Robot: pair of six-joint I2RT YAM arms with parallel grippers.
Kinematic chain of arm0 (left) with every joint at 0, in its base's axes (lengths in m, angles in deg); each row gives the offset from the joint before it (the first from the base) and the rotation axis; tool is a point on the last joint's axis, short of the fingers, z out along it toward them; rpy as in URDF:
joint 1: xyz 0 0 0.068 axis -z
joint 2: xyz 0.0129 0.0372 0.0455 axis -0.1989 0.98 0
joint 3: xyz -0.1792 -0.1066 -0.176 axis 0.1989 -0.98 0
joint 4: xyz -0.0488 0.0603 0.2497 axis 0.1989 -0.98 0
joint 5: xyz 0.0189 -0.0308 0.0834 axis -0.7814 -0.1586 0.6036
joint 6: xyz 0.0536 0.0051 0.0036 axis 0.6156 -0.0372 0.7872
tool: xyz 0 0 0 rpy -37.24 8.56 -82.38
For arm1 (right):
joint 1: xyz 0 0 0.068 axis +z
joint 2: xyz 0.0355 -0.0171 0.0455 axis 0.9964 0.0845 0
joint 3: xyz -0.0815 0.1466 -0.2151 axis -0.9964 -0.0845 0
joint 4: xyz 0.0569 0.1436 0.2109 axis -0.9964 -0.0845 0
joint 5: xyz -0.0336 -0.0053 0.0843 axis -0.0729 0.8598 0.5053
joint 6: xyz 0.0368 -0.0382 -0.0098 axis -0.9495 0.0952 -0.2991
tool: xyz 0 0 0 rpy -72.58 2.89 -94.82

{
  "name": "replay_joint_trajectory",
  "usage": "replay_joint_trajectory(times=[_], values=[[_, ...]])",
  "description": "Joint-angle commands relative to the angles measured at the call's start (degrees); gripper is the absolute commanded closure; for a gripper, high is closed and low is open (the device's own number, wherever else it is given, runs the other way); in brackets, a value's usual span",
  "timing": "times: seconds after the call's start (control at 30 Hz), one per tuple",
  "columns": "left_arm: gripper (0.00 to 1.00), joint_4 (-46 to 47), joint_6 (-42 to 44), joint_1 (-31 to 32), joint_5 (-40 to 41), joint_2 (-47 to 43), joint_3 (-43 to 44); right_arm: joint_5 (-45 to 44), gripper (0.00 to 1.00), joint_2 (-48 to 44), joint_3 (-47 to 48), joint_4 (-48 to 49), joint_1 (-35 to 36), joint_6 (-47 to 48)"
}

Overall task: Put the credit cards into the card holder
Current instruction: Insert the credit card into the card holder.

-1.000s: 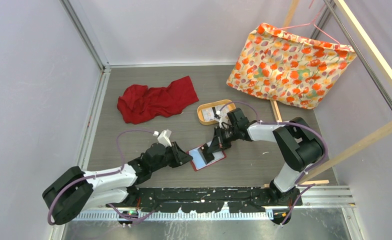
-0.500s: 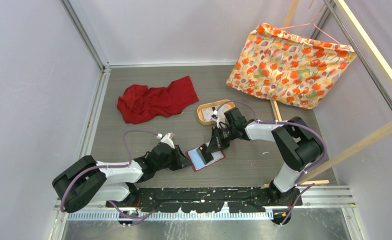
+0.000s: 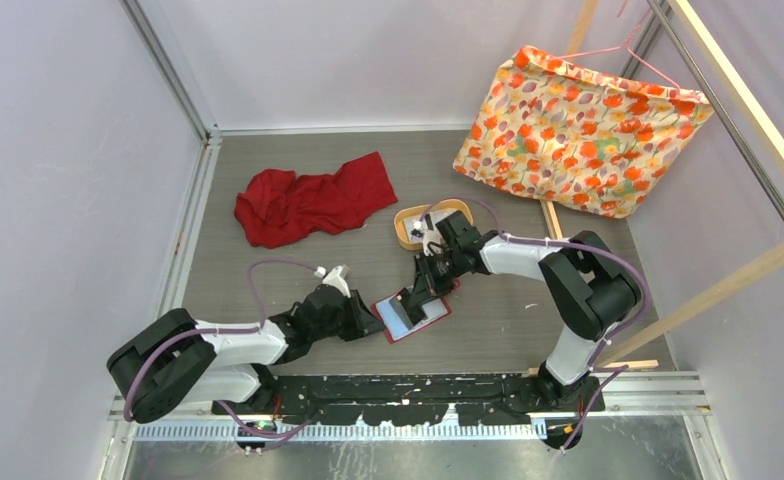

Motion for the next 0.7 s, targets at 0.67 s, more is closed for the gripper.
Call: replay_joint_trajectory(times=[0.67], values=[[0.83, -7.1, 3.2, 0.2, 3.9, -12.5, 1.6, -9.6, 0.55, -1.6, 9.4, -15.7, 5.5, 15.4]])
